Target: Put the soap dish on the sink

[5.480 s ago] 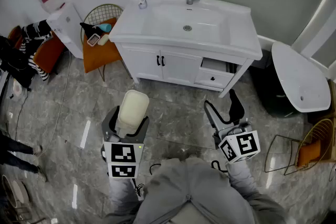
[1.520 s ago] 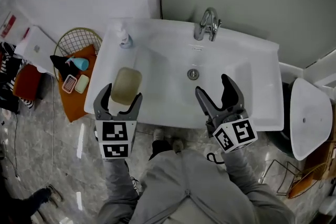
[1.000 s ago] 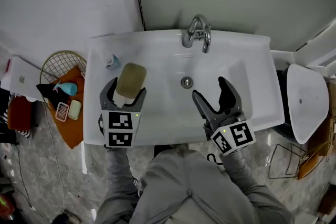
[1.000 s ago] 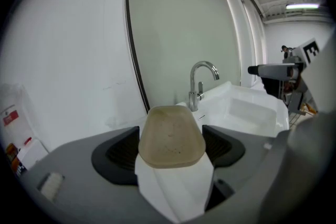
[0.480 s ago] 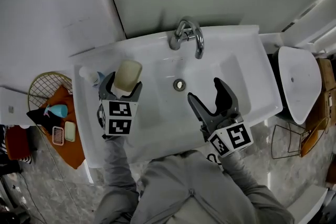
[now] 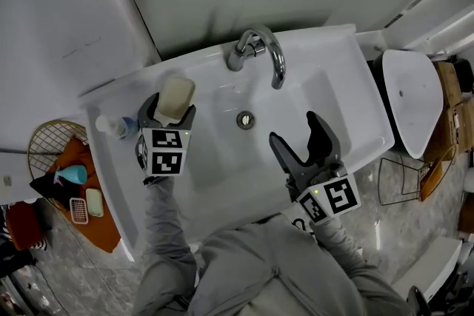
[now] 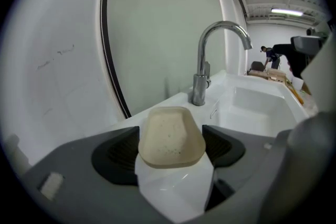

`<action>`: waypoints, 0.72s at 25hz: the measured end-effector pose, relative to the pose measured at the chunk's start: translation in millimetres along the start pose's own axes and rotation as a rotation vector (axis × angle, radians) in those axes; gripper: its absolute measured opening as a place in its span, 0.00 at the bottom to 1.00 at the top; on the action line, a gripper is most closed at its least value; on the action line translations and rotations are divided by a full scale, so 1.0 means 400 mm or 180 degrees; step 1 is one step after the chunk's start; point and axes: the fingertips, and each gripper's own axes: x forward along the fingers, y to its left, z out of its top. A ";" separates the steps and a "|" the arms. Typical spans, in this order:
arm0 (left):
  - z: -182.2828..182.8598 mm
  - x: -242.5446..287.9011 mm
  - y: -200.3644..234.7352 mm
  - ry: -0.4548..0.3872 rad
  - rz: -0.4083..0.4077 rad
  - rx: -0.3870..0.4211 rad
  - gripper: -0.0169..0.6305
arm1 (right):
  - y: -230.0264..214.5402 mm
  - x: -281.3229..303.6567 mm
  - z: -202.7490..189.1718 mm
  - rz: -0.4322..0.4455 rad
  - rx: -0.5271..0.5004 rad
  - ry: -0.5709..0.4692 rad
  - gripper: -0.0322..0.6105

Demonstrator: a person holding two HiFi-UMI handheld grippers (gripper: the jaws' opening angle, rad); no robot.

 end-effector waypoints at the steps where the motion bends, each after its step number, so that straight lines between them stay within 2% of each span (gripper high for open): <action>1: -0.002 0.012 0.001 0.0005 -0.0005 -0.0012 0.68 | -0.004 0.003 -0.001 -0.0024 -0.0003 0.0012 0.64; 18: -0.047 0.146 0.010 0.0136 -0.0031 -0.0070 0.68 | -0.054 0.025 -0.022 -0.0270 -0.0025 0.0146 0.64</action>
